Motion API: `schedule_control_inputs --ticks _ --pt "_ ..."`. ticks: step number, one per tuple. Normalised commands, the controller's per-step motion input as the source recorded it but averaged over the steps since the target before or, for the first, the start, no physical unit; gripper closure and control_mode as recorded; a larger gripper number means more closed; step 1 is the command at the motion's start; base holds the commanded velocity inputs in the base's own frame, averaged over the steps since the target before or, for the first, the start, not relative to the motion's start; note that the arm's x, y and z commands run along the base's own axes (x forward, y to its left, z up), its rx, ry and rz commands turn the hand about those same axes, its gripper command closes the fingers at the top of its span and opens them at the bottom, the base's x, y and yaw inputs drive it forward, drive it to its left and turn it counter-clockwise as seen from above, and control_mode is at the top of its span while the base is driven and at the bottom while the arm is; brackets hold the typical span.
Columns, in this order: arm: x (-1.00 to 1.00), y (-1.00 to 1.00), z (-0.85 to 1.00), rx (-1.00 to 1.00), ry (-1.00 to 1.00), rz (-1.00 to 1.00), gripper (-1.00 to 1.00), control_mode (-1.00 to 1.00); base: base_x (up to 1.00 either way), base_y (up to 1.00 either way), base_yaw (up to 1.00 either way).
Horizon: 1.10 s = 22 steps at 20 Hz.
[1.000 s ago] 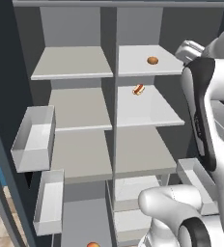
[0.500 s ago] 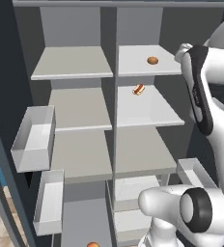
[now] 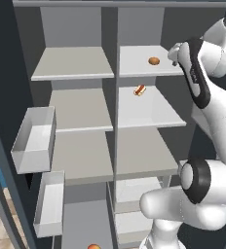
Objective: Take the tangerine and mango from the fridge shelf and place them in the freezer drawer to begin freezing them.
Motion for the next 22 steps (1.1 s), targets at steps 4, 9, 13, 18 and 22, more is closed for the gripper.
schedule_control_inputs --ticks 4,9,13,18,22 --pt "0.61 0.0 -0.17 -0.03 0.0 0.08 -1.0 -1.0 0.0 0.0 0.0" --pt "0.61 0.09 -0.03 -0.04 0.0 0.0 -1.0 -1.0 0.0 0.0 0.0" --pt "0.63 0.19 -0.12 -0.07 0.0 0.0 -1.0 -1.0 0.0 0.0 0.0" --pt "0.47 0.08 -0.26 -0.06 0.0 0.0 -1.0 -1.0 0.0 0.0 0.0" --pt "0.57 0.13 -0.18 -0.06 0.0 0.0 -1.0 -1.0 0.0 0.0 0.0"
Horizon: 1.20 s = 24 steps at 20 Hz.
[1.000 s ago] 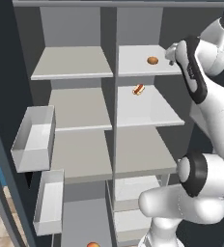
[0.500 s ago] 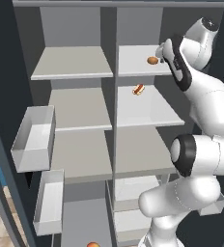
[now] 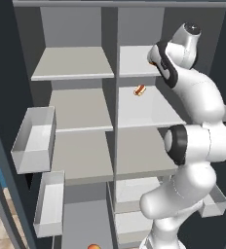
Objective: Take the tangerine and mango from the fridge shelf and place them in the freezer drawer to begin freezing them.
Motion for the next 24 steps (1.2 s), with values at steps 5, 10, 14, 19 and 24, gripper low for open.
schedule_control_inputs --ticks 5,10,14,19,24 --pt "0.49 0.04 -0.07 -0.04 0.0 0.0 -1.0 -1.0 0.0 0.0 0.0" --pt "0.34 0.01 -0.03 -0.02 0.0 0.0 -1.0 -1.0 0.0 0.0 0.0" --pt "0.35 0.0 0.0 0.0 0.0 0.0 -1.0 -1.0 0.0 0.0 0.0" --pt "0.34 0.0 -0.02 0.0 0.0 0.0 -1.0 -1.0 0.0 0.0 0.0" --pt "0.28 0.0 -0.01 0.0 0.0 0.0 -1.0 -1.0 0.0 0.0 0.0"
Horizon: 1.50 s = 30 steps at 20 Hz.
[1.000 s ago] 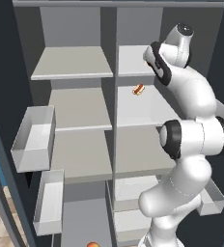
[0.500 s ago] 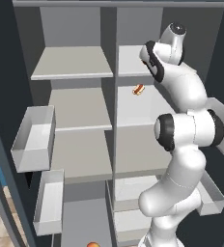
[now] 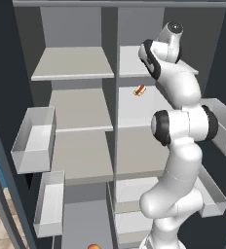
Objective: Take the tangerine and mango from the fridge shelf and place them in the freezer drawer to begin freezing them.
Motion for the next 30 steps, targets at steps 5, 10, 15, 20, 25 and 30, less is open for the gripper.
schedule_control_inputs --ticks 5,10,15,20,25,30 --pt "0.1 0.0 -0.14 0.0 0.0 0.0 -1.0 -1.0 0.0 0.0 0.0" --pt "0.0 0.0 -0.29 0.0 0.0 0.0 1.0 -1.0 0.0 0.0 0.0" --pt "0.0 0.0 0.0 0.0 0.0 0.0 1.0 -1.0 0.0 0.0 0.0" --pt "-0.47 0.0 0.0 0.0 0.0 0.02 1.0 -1.0 0.0 0.0 0.0" --pt "-0.92 0.02 0.0 0.0 0.0 0.09 1.0 -1.0 0.0 0.0 0.0" --pt "-1.0 0.02 0.0 0.0 0.0 0.11 1.0 -1.0 0.0 0.0 0.0"
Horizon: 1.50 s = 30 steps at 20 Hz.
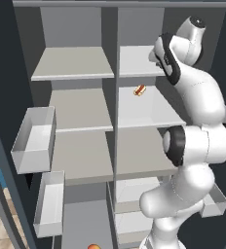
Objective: Take the tangerine and mango from the fridge shelf and place them in the freezer drawer to begin freezing them.
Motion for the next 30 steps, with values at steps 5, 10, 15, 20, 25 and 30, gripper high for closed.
schedule_control_inputs --ticks 5,10,15,20,25,30 --pt "-1.0 0.19 0.0 0.0 0.0 0.13 1.0 -1.0 0.0 0.0 0.0" --pt "-1.0 0.37 -0.02 -0.02 0.0 0.12 1.0 -1.0 0.0 0.0 0.0" --pt "-1.0 0.28 -0.45 -0.1 0.14 0.08 1.0 -1.0 0.0 0.0 0.0" --pt "-1.0 0.18 -0.9 -0.13 0.35 0.02 1.0 -1.0 0.0 0.0 0.0" --pt "-0.94 0.26 -0.7 -0.11 0.24 0.02 1.0 -1.0 0.0 0.0 0.0" --pt "-0.11 0.02 -0.09 -0.01 0.0 0.0 1.0 -1.0 0.0 0.0 0.0"
